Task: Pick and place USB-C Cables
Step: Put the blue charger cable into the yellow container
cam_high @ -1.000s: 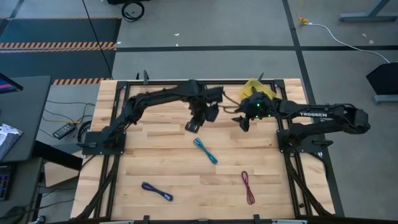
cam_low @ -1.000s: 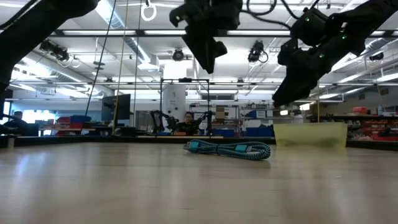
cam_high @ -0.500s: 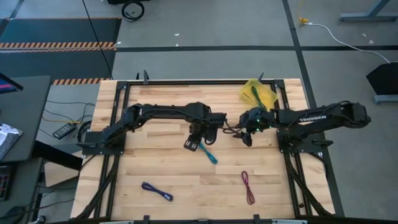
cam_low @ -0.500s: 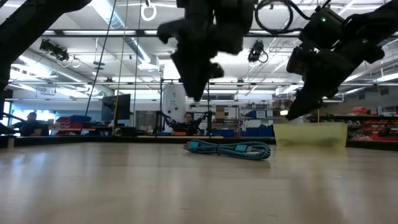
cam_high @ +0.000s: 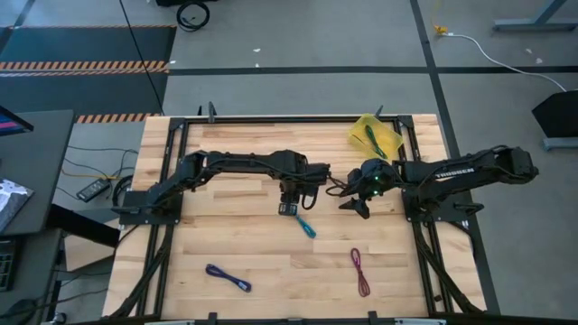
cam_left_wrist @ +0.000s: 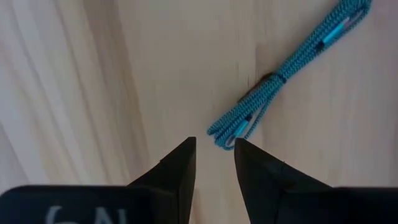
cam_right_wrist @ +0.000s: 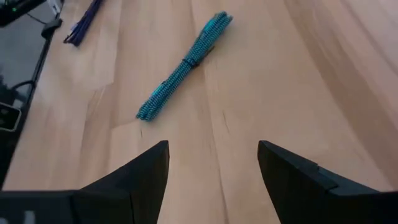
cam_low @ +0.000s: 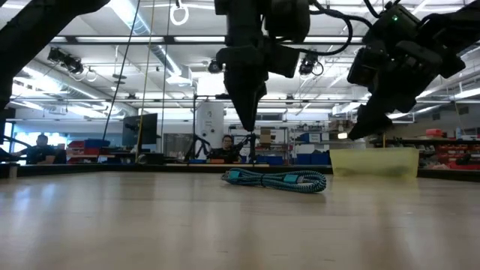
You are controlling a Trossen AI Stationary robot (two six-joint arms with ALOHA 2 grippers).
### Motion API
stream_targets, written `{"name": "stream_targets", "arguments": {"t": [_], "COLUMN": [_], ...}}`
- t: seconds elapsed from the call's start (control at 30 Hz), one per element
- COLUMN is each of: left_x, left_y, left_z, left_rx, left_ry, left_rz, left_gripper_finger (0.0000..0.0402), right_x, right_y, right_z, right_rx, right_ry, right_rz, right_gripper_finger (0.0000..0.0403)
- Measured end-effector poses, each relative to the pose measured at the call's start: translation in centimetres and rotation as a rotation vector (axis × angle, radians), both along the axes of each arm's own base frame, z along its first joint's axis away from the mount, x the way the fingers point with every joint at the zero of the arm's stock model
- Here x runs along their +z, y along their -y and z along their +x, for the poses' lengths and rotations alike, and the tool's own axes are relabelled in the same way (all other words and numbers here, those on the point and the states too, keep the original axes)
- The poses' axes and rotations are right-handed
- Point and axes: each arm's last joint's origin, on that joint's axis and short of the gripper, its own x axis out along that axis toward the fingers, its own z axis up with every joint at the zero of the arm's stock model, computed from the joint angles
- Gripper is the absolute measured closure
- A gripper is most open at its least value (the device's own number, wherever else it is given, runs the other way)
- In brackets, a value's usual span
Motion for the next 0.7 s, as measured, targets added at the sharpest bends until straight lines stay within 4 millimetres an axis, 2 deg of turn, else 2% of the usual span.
{"name": "stream_targets", "arguments": {"t": [0.2,0.4,0.53,0.7], "left_x": [0.1,0.2,0.4,0.5], "left_y": [1.0,1.3,1.4,1.5], "left_z": [0.6,1.0,1.6,2.1], "left_rx": [-0.082,-0.105,-0.102,-0.014], "left_ry": [0.060,0.096,0.169,0.218], "left_rz": [0.007,-0.001,-0.041,-0.064], "left_gripper_finger": [0.0285,0.0285,0.0285,0.0285], "right_x": [-0.6,-0.3,-0.3,-0.8], "right_y": [-0.9,-3.3,-5.0,-6.4], "right_z": [-0.5,-0.2,-0.4,-1.2], "right_rx": [-0.003,0.119,0.153,0.173], "right_ry": [-0.098,-0.058,-0.046,-0.117], "right_rz": [0.055,0.022,-0.036,-0.094], "right_gripper_finger": [0.0151,0.0151,0.0151,0.0151]}}
